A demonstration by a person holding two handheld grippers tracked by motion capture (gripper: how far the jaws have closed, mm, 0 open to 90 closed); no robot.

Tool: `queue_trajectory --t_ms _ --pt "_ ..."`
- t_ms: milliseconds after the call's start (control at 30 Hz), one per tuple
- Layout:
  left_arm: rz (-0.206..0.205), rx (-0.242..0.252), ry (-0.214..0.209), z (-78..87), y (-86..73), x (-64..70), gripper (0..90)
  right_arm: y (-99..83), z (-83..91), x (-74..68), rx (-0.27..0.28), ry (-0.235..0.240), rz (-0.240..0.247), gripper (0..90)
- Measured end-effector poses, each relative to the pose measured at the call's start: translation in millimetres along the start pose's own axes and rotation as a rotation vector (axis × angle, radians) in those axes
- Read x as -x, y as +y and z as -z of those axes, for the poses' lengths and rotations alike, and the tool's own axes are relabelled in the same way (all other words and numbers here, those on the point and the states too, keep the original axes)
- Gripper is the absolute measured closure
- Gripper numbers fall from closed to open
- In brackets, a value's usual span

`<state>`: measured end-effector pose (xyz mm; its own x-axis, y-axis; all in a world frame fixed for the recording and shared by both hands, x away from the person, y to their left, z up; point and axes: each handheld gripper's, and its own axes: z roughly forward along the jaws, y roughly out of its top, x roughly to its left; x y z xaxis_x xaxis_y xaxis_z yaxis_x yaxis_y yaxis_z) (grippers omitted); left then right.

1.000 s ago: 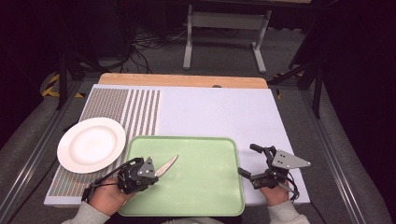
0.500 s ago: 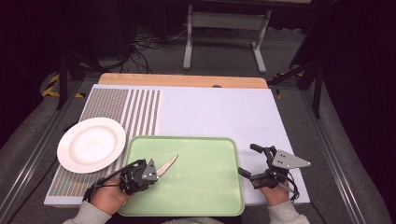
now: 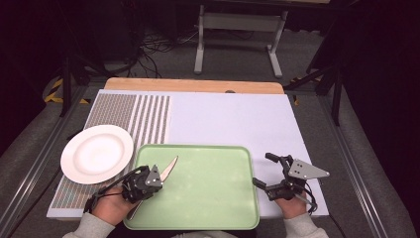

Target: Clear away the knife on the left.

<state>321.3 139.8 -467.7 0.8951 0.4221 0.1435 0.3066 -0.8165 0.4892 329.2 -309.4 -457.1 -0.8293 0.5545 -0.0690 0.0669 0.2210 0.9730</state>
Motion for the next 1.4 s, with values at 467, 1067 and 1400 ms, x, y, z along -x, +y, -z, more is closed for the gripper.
queue_trajectory --t_ms 467,1067,1400 --pt "0.059 -0.005 -0.002 4.4 -12.1 -13.3 89.8 -0.4 -0.2 0.5 0.000 -0.003 -0.004 3.1" --pt "0.138 -0.012 -0.013 10.7 -27.3 -26.2 89.7 -0.5 0.8 0.8 -0.001 -0.005 -0.003 3.1" --pt "0.157 -0.019 -0.018 12.4 -30.6 -27.8 89.6 -0.5 0.9 0.8 -0.002 -0.005 -0.003 3.1"
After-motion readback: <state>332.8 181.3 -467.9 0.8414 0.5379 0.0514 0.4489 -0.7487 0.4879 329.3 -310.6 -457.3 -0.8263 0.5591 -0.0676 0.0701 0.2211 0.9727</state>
